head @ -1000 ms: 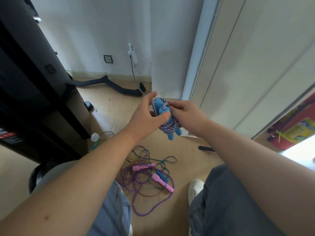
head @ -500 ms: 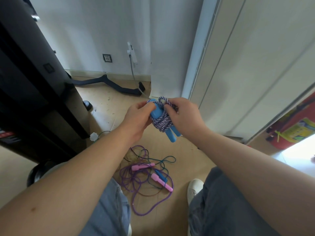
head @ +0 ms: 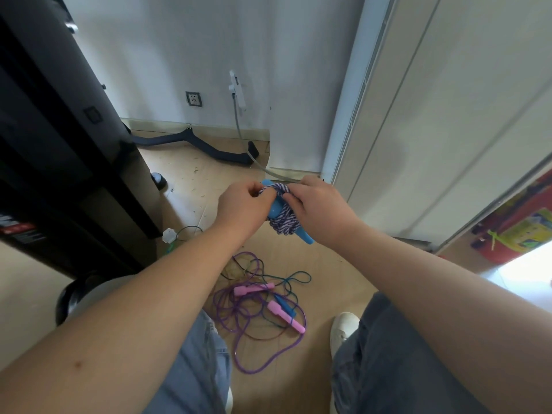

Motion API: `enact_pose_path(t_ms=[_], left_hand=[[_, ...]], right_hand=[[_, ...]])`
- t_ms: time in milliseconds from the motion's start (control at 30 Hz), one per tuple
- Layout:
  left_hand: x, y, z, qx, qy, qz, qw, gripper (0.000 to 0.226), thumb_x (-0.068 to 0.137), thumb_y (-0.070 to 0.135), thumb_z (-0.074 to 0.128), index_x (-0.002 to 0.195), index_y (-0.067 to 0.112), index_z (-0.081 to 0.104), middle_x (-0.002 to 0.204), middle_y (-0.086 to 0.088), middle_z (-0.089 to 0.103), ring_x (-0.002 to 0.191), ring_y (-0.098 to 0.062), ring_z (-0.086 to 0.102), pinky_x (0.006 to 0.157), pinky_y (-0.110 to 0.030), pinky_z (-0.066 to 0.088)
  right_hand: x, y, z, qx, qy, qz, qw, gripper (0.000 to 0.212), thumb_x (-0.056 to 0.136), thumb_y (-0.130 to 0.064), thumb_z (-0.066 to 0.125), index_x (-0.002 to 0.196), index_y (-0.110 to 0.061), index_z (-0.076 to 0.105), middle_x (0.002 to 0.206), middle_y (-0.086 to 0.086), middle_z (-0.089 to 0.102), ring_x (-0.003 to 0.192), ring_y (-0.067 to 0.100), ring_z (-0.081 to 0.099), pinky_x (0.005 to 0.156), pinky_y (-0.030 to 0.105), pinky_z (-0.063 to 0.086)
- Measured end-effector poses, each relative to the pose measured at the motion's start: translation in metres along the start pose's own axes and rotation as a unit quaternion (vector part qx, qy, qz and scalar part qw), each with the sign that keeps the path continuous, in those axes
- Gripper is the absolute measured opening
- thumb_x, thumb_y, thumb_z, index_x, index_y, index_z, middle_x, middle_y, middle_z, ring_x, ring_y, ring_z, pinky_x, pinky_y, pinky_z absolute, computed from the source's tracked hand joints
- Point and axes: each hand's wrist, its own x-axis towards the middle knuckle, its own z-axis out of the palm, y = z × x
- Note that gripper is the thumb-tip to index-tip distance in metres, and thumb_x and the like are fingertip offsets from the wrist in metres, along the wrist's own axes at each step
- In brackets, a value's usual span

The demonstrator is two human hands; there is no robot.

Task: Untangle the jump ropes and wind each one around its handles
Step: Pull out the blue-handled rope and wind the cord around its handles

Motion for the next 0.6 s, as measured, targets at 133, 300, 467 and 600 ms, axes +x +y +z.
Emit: enact_pose_path(t_ms=[133, 300, 467, 600], left_hand=[[0.000, 0.002, -0.001, -0.068, -0.035, -0.003, 0.997, 0.007, 0.092, 0.027, 0.064, 0.092, 0.027, 0.071, 0.096, -0.001, 0.072, 0.091, -0.019, 0.072, 0.076, -0.037, 0.063], [0.000, 0.006, -0.003, -0.115, -0.097, -0.029, 0.988, 0.038, 0.095, 0.002, 0.040, 0.102, 0.021, 0.072, 0.111, -0.009, 0.071, 0.099, -0.024, 0.071, 0.084, -0.038, 0.061], [-0.003, 0.011, -0.008, -0.108, -0.135, -0.004, 0.985, 0.040, 0.102, -0.005, 0.036, 0.110, 0.016, 0.069, 0.104, -0.006, 0.071, 0.080, -0.010, 0.075, 0.071, -0.022, 0.060], [-0.004, 0.010, -0.015, -0.051, -0.202, 0.040, 0.977, 0.038, 0.104, 0.001, 0.041, 0.109, 0.024, 0.071, 0.106, -0.002, 0.074, 0.091, -0.012, 0.074, 0.077, -0.022, 0.059]], right_hand=[[-0.001, 0.005, 0.000, -0.037, -0.024, -0.034, 0.998, 0.022, 0.102, -0.017, 0.048, 0.109, -0.005, 0.065, 0.088, 0.005, 0.044, 0.076, 0.024, 0.046, 0.075, 0.039, 0.045], [-0.004, 0.005, -0.002, -0.085, -0.093, -0.057, 0.990, 0.015, 0.095, -0.010, 0.052, 0.106, -0.007, 0.062, 0.090, 0.005, 0.049, 0.081, 0.024, 0.047, 0.080, 0.039, 0.047], [-0.004, 0.005, -0.018, 0.033, -0.037, 0.041, 0.998, 0.031, 0.100, -0.019, 0.050, 0.127, -0.013, 0.064, 0.091, 0.007, 0.068, 0.089, 0.025, 0.060, 0.078, 0.033, 0.043], [-0.007, 0.011, -0.029, 0.115, -0.083, 0.062, 0.988, 0.037, 0.097, -0.023, 0.056, 0.131, -0.034, 0.065, 0.100, -0.005, 0.075, 0.093, 0.016, 0.066, 0.086, 0.033, 0.052]])
